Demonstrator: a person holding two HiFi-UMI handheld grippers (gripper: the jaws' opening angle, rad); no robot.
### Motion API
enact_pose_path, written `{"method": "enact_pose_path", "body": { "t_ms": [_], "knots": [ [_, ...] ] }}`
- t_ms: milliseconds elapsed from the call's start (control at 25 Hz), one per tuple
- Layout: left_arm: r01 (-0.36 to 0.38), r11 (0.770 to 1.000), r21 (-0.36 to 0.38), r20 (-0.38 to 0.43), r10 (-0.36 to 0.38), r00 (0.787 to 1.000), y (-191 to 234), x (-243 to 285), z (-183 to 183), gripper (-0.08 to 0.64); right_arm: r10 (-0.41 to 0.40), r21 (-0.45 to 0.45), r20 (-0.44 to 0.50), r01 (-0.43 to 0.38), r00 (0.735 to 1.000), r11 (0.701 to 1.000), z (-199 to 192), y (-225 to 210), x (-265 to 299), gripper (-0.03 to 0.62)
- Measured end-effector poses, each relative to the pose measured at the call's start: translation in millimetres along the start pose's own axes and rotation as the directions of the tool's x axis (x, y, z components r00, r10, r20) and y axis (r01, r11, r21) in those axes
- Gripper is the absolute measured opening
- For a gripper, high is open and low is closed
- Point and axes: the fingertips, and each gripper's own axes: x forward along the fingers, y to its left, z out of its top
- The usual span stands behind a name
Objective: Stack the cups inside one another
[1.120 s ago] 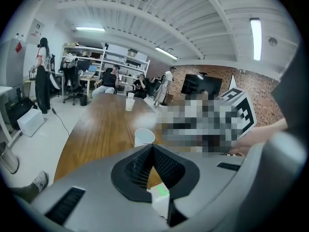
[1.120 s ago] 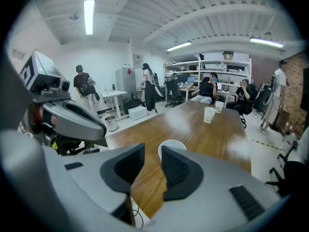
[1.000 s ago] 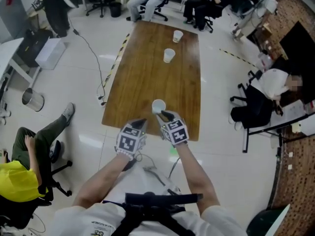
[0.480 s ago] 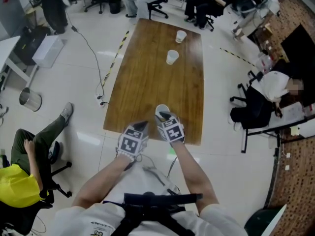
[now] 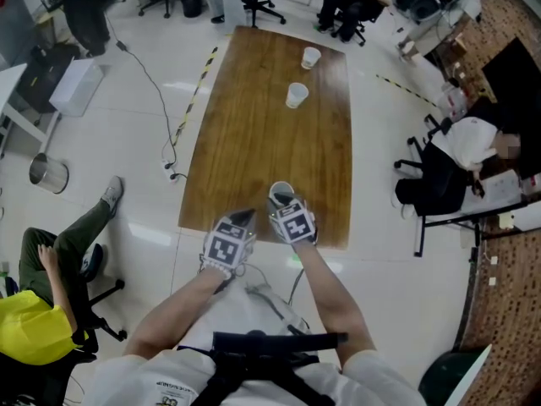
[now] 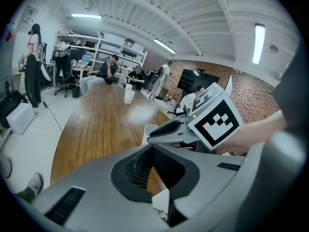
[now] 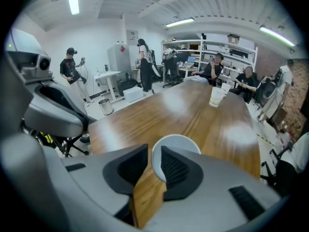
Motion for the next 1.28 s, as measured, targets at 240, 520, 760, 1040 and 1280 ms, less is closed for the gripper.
{"method": "enact_pose_path", "body": {
  "t_ms": [240, 520, 760, 1040, 1280],
  "knots": [
    [0.014, 1.000, -0.004, -0.010, -0.014, 1.000, 4, 4, -1, -0.003, -0.004, -0.009, -0.037, 0.004, 0.999, 1.000, -5, 1, 7, 0.075],
    [0.031, 1.000, -0.001, -0.020, -0.031, 0.999, 8, 5, 4, -0.003, -0.026, -0.006, -0.061, 0.026, 0.998, 1.000, -4, -1, 6, 0.049],
    [0.051, 0.999, 0.003, -0.029, -0.051, 0.998, 8, 8, 2, -0.003, -0.032, 0.006, -0.072, 0.032, 0.997, 0.999, -8, -1, 8, 0.029],
    [0.093, 0.995, 0.037, -0.044, -0.091, 0.995, 4, 16, 7, -0.002, -0.067, 0.048, -0.034, 0.069, 0.997, 0.996, 3, -10, -11, 0.026],
    [0.172, 0.979, 0.106, -0.074, -0.164, 0.984, -16, 32, 18, -0.003, -0.143, 0.128, -0.001, 0.142, 0.990, 0.982, -2, -34, -44, 0.026]
  ]
}}
